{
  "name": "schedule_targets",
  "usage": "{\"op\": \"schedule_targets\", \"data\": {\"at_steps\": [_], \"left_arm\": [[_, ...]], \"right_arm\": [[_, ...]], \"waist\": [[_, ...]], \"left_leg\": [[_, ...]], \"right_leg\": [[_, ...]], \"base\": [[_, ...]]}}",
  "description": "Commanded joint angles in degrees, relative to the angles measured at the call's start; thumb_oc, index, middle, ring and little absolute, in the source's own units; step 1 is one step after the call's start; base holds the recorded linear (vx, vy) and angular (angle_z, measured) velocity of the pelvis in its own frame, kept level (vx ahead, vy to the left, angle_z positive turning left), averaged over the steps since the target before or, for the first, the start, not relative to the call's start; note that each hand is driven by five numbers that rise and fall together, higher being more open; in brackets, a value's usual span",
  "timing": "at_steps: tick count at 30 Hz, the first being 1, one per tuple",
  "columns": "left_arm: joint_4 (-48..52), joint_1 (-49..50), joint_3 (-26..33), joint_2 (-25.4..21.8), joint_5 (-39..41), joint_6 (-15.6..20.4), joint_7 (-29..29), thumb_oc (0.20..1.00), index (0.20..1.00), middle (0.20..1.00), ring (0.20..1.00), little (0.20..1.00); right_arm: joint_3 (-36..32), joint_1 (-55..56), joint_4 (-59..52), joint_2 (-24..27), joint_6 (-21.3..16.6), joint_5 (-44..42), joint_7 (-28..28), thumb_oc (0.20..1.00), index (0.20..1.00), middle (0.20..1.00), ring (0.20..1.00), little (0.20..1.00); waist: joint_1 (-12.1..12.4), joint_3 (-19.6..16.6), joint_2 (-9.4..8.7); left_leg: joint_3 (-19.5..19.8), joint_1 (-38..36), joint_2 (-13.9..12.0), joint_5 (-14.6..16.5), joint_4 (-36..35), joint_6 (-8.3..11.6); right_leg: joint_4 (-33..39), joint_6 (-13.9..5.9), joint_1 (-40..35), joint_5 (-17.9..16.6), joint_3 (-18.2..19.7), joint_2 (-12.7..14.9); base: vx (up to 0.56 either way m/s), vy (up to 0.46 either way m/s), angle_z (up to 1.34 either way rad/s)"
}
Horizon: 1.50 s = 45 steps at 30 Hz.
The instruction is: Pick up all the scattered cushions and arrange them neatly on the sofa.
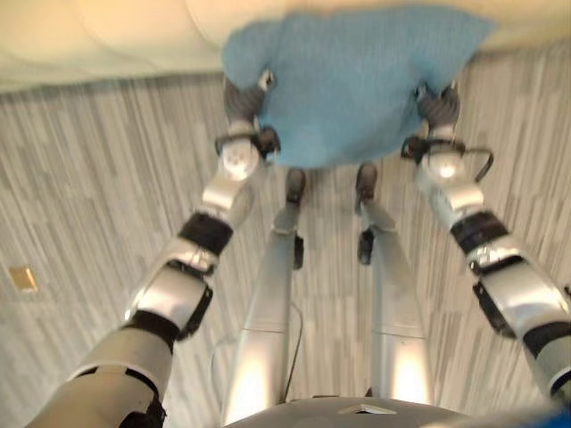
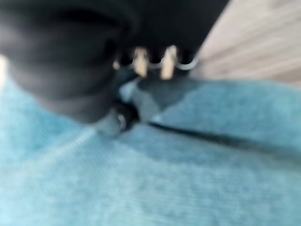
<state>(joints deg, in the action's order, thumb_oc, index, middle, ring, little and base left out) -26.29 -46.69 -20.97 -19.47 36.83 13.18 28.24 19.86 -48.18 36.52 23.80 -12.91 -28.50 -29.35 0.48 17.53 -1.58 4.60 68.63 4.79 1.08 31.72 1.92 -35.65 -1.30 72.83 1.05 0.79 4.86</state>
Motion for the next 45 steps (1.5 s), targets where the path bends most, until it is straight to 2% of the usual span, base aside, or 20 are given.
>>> {"op": "schedule_targets", "data": {"at_steps": [1, 2, 3, 4, 7, 9, 11, 12, 14, 16, 18, 25, 34, 35, 37, 39, 41, 43, 45], "left_arm": [[3.08, -3.04, 1.24, 2.72, -4.36, 6.21, -2.93, 0.200, 0.200, 0.200, 0.200, 0.200], [5.04, 0.62, 1.27, 1.72, -6.48, 6.26, -3.82, 0.200, 0.200, 0.200, 0.200, 0.200], [7.10, 3.58, 2.37, 1.03, -8.13, 6.39, -4.56, 0.200, 0.200, 0.200, 0.200, 0.200], [8.67, 5.69, 2.72, 0.92, -9.07, 6.37, -5.28, 0.200, 0.200, 0.200, 0.200, 0.200], [10.63, 9.74, 3.38, 0.61, -9.80, 6.57, -6.55, 0.200, 0.200, 0.200, 0.200, 0.200], [12.76, 15.26, 4.55, 0.68, -9.76, 6.54, -7.99, 0.200, 0.200, 0.200, 0.200, 0.200], [13.22, 16.95, 4.89, 0.78, -9.49, 6.47, -8.52, 0.200, 0.200, 0.200, 0.200, 0.200], [14.32, 20.98, 5.46, 0.92, -9.84, 6.20, -9.73, 0.200, 0.200, 0.200, 0.200, 0.200], [15.10, 24.45, 5.97, 0.62, -10.54, 5.52, -10.66, 0.200, 0.200, 0.200, 0.200, 0.200], [15.15, 24.49, 5.96, 0.61, -10.55, 5.50, -10.65, 0.200, 0.200, 0.200, 0.200, 0.200], [16.32, 29.81, 7.25, -0.56, -11.71, 4.70, -12.32, 0.200, 0.200, 0.200, 0.200, 0.200], [17.03, 42.32, 10.65, -1.23, -14.30, 2.34, -15.57, 0.200, 0.200, 0.200, 0.200, 0.200], [17.03, 46.61, 11.65, -1.16, -14.37, 1.60, -17.46, 0.200, 0.200, 0.200, 0.200, 0.200], [18.31, 47.29, 12.33, -1.97, -14.95, 1.78, -17.96, 0.200, 0.200, 0.200, 0.200, 0.200], [18.54, 47.40, 12.38, -2.16, -15.06, 1.74, -18.15, 0.200, 0.200, 0.200, 0.200, 0.200], [18.60, 47.32, 12.86, -2.53, -14.86, 1.75, -18.54, 0.200, 0.200, 0.200, 0.200, 0.200], [19.17, 47.35, 12.76, -3.25, -14.92, 1.69, -18.98, 0.200, 0.200, 0.200, 0.200, 0.200], [19.21, 47.06, 12.58, -3.62, -15.35, 1.65, -19.24, 0.200, 0.200, 0.200, 0.200, 0.200], [19.05, 46.76, 12.27, -3.43, -15.69, 1.67, -19.43, 0.200, 0.200, 0.200, 0.200, 0.200]], "right_arm": [[-1.10, -3.95, -6.82, -2.58, -6.76, 4.17, 1.76, 0.200, 0.200, 0.200, 0.200, 0.200], [-2.35, -0.66, -9.90, -2.50, -6.98, 6.04, 2.23, 0.200, 0.200, 0.200, 0.200, 0.200], [-3.39, 2.45, -12.07, -2.35, -7.10, 7.68, 2.78, 0.200, 0.200, 0.200, 0.200, 0.200], [-4.05, 4.58, -13.56, -2.21, -7.18, 8.40, 3.22, 0.200, 0.200, 0.200, 0.200, 0.200], [-4.63, 8.21, -15.23, -2.23, -6.70, 9.51, 4.40, 0.200, 0.200, 0.200, 0.200, 0.200], [-5.31, 13.50, -17.10, -2.86, -6.17, 9.88, 6.27, 0.200, 0.200, 0.200, 0.200, 0.200], [-5.24, 15.12, -17.37, -3.17, -5.92, 9.96, 6.82, 0.200, 0.200, 0.200, 0.200, 0.200], [-5.33, 19.30, -18.40, -3.33, -5.08, 10.52, 8.62, 0.200, 0.200, 0.200, 0.200, 0.200], [-5.74, 22.76, -19.04, -3.53, -4.49, 10.64, 10.11, 0.200, 0.200, 0.200, 0.200, 0.200], [-5.76, 22.81, -19.09, -3.53, -4.47, 10.65, 10.11, 0.200, 0.200, 0.200, 0.200, 0.200], [-6.79, 27.37, -20.28, -2.77, -3.43, 11.21, 12.32, 0.200, 0.200, 0.200, 0.200, 0.200], [-7.78, 35.90, -22.73, -2.71, -1.34, 13.87, 16.51, 0.200, 0.200, 0.200, 0.200, 0.200], [-7.93, 38.83, -23.46, -3.16, -0.28, 15.48, 18.25, 0.200, 0.200, 0.200, 0.200, 0.200], [-8.66, 39.00, -23.42, -3.24, -0.18, 15.51, 18.89, 0.200, 0.200, 0.200, 0.200, 0.200], [-8.79, 39.09, -23.36, -3.38, -0.15, 15.58, 18.97, 0.200, 0.200, 0.200, 0.200, 0.200], [-9.06, 38.81, -23.22, -3.61, -0.03, 15.81, 19.55, 0.200, 0.200, 0.200, 0.200, 0.200], [-9.23, 38.62, -23.25, -3.68, 0.33, 15.80, 20.24, 0.200, 0.200, 0.200, 0.200, 0.200], [-9.19, 38.62, -23.01, -4.49, 0.37, 16.19, 20.43, 0.200, 0.200, 0.200, 0.200, 0.200], [-9.50, 38.94, -22.73, -4.79, 0.39, 16.11, 20.42, 0.200, 0.200, 0.200, 0.200, 0.200]], "waist": [[-1.29, -2.28, 2.05], [-1.31, -2.78, 2.12], [-1.05, -3.21, 2.00], [-0.92, -3.48, 2.03], [-0.85, -4.10, 1.78], [-0.75, -4.96, 1.40], [-0.62, -4.86, 1.29], [-0.77, -5.47, 0.97], [-0.62, -6.40, 0.78], [-0.65, -6.41, 0.85], [-0.63, -7.75, 0.44], [0.34, -10.42, -0.74], [1.71, -12.22, -1.06], [2.32, -12.63, -1.45], [2.58, -12.54, -1.55], [2.67, -12.57, -1.54], [2.32, -11.75, -1.37], [1.77, -10.70, -0.35], [1.77, -10.70, -0.51]], "left_leg": [[2.83, -3.60, 2.36, 1.61, -6.20, 0.01], [3.41, -8.62, 2.18, 1.36, -8.63, 0.14], [4.02, -12.41, 1.85, -0.95, -11.77, 0.37], [4.30, -15.37, 1.71, -1.23, -13.42, 0.58], [4.89, -20.88, 1.16, -1.35, -16.03, 0.62], [5.59, -29.93, 0.32, -1.60, -19.89, 0.85], [5.86, -33.56, -0.05, -1.83, -21.19, 0.93], [5.94, -38.61, -0.57, -1.71, -22.84, 0.94], [6.19, -43.25, -1.14, -1.77, -24.71, 0.91], [6.27, -43.30, -1.17, -2.12, -24.99, 0.90], [6.25, -48.60, -1.58, -1.78, -26.64, 0.87], [5.05, -57.50, -1.28, 1.02, -27.08, -0.27], [4.39, -62.39, -1.12, 2.86, -27.90, -1.07], [4.10, -62.96, -0.63, 4.25, -27.05, -1.75], [3.81, -62.88, -0.45, 4.69, -26.48, -1.99], [3.47, -63.02, -0.11, 5.12, -26.23, -2.64], [3.47, -62.84, 0.43, 4.80, -25.70, -3.61], [3.60, -63.55, 0.18, 4.84, -25.71, -4.52], [3.92, -63.63, 0.76, 4.83, -25.33, -4.50]], "right_leg": [[1.09, -2.85, -6.95, 5.66, 0.11, -1.40], [3.83, -2.69, -11.79, 5.31, -0.79, -1.07], [6.39, -2.52, -15.21, 3.41, -1.89, -0.87], [7.61, -2.51, -17.99, 3.43, -2.12, -0.93], [9.84, -2.52, -22.98, 3.21, -2.93, -0.56], [13.83, -2.52, -31.84, 3.08, -4.04, -0.24], [15.25, -2.50, -35.49, 3.00, -4.55, -0.26], [17.52, -2.44, -40.81, 2.91, -4.99, -0.20], [19.57, -2.42, -45.80, 2.86, -5.32, -0.34], [19.98, -2.45, -45.94, 2.48, -5.41, -0.37], [22.60, -2.51, -51.77, 2.45, -5.61, -0.56], [29.54, -2.86, -63.53, 1.60, -4.17, -1.52], [34.22, -3.97, -70.17, -0.10, -3.48, -0.32], [34.57, -4.80, -71.21, -1.25, -2.44, 0.76], [34.08, -5.12, -71.06, -1.55, -2.08, 1.17], [31.34, -6.15, -69.62, -3.01, -1.29, 1.88], [25.91, -7.15, -67.41, -6.05, -0.40, 2.32], [20.09, -6.85, -63.34, -5.79, 0.49, 1.36], [21.52, -6.85, -64.05, -4.88, 0.41, 1.82]], "base": [[-0.03, -0.052, 0.11], [-0.11, -0.051, 0.08], [-0.10, -0.065, 0.05], [-0.09, -0.041, 0.08], [0.03, -0.031, 0.11], [0.10, -0.075, 0.03], [0.12, -0.046, -0.02], [0.15, -0.034, 0.01], [0.15, -0.022, 0.12], [0.05, 0.000, 0.04], [0.16, -0.003, -0.02], [0.15, 0.017, -0.10], [0.10, 0.078, -0.07], [0.07, 0.200, -0.05], [0.05, 0.153, -0.14], [0.01, 0.132, -0.17], [-0.02, 0.182, -0.18], [0.00, 0.164, -0.20], [0.03, 0.050, -0.11]]}}
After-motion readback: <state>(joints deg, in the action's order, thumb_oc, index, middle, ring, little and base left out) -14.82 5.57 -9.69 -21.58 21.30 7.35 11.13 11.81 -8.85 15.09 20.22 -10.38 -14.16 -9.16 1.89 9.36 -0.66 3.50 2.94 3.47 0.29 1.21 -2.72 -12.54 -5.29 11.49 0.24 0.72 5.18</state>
